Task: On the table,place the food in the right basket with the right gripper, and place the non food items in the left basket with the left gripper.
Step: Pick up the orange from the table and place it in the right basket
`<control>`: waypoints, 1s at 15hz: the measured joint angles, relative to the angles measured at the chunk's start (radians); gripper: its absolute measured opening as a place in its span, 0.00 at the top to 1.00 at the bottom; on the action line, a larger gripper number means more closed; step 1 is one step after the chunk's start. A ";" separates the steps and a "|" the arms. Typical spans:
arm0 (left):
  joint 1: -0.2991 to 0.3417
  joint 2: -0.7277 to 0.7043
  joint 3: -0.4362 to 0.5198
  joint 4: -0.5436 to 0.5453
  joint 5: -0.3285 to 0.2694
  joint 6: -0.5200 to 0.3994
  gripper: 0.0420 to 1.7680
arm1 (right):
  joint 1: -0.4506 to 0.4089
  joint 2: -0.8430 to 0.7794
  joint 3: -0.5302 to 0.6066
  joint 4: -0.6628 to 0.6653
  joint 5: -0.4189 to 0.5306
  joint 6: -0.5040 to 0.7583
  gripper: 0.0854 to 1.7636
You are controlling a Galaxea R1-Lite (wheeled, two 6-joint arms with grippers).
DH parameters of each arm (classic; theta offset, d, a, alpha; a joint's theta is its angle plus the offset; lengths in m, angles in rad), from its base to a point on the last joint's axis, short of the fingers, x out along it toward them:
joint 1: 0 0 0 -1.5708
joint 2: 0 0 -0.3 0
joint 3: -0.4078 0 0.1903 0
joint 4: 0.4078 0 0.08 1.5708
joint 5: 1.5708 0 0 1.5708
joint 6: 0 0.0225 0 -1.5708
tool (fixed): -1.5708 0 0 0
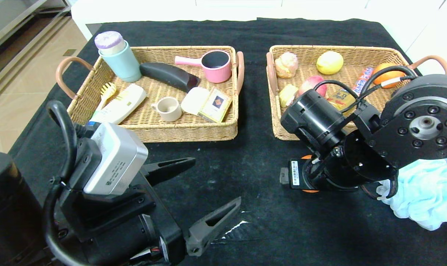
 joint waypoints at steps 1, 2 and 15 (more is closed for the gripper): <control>-0.003 0.000 0.000 0.000 0.000 0.000 0.03 | -0.002 0.000 0.000 0.000 0.000 0.000 0.09; -0.006 0.000 0.002 0.000 0.000 0.000 0.03 | -0.003 0.001 -0.001 0.000 0.000 0.000 0.19; -0.008 0.001 0.014 0.002 -0.001 0.000 0.03 | -0.011 0.011 0.003 0.001 0.000 0.000 0.35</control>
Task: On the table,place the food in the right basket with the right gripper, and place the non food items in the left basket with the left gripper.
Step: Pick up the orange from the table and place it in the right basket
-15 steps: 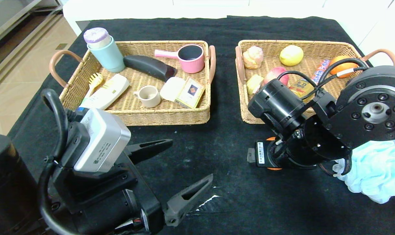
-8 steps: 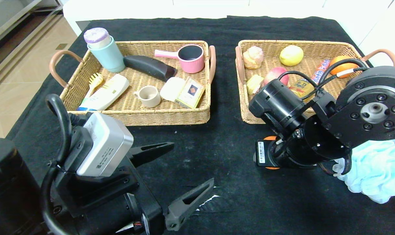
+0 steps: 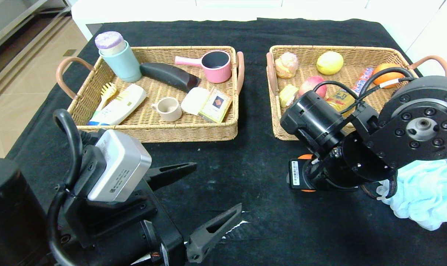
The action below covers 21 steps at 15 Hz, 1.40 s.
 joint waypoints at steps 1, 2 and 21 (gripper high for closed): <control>0.000 0.000 0.001 0.000 0.000 0.000 0.03 | 0.001 0.000 0.000 0.000 0.000 0.000 0.35; 0.000 0.000 0.001 0.000 0.000 0.000 0.03 | 0.003 0.000 0.000 0.000 -0.001 0.000 0.35; 0.000 0.003 0.008 0.000 -0.001 0.001 0.03 | -0.024 -0.175 -0.046 0.017 -0.170 -0.103 0.35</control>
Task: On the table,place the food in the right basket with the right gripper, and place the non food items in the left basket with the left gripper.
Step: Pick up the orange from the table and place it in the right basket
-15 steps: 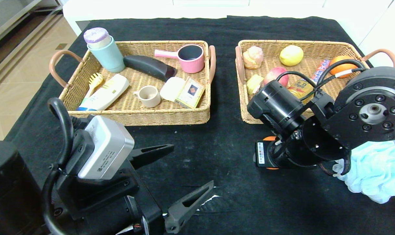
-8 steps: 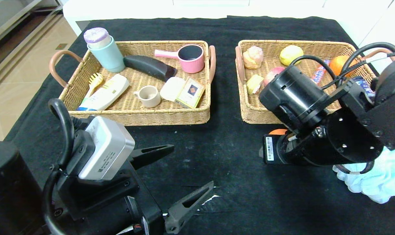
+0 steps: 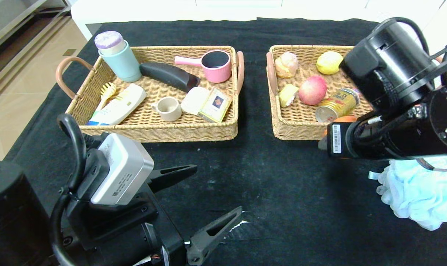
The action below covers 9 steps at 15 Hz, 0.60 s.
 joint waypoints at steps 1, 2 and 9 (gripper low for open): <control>0.000 0.000 0.000 0.000 0.000 0.000 0.03 | -0.018 -0.003 -0.022 -0.004 -0.011 -0.004 0.35; 0.000 0.001 0.000 0.000 0.000 0.000 0.03 | -0.035 -0.005 -0.043 -0.013 -0.015 -0.008 0.35; -0.007 0.003 0.003 0.001 -0.001 0.000 0.03 | -0.136 -0.009 -0.101 -0.234 -0.016 -0.097 0.35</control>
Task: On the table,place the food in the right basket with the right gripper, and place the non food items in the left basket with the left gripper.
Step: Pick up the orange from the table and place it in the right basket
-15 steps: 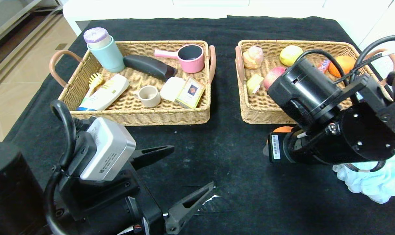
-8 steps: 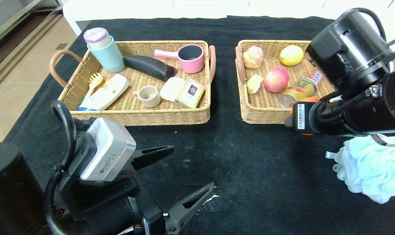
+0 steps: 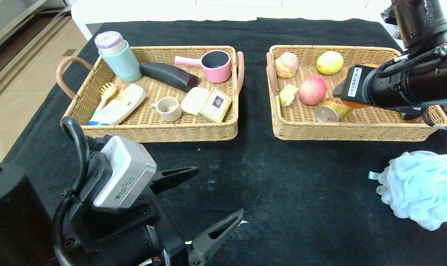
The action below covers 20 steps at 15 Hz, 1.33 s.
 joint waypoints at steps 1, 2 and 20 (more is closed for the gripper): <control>0.000 0.001 0.001 0.000 0.000 0.000 0.03 | -0.013 0.005 0.000 -0.036 0.000 -0.005 0.35; -0.004 0.001 0.004 -0.001 0.000 0.000 0.03 | -0.021 0.014 0.003 -0.070 0.000 -0.005 0.35; -0.015 -0.005 0.003 -0.003 0.001 0.000 0.03 | 0.019 0.152 0.013 -0.296 -0.001 -0.063 0.29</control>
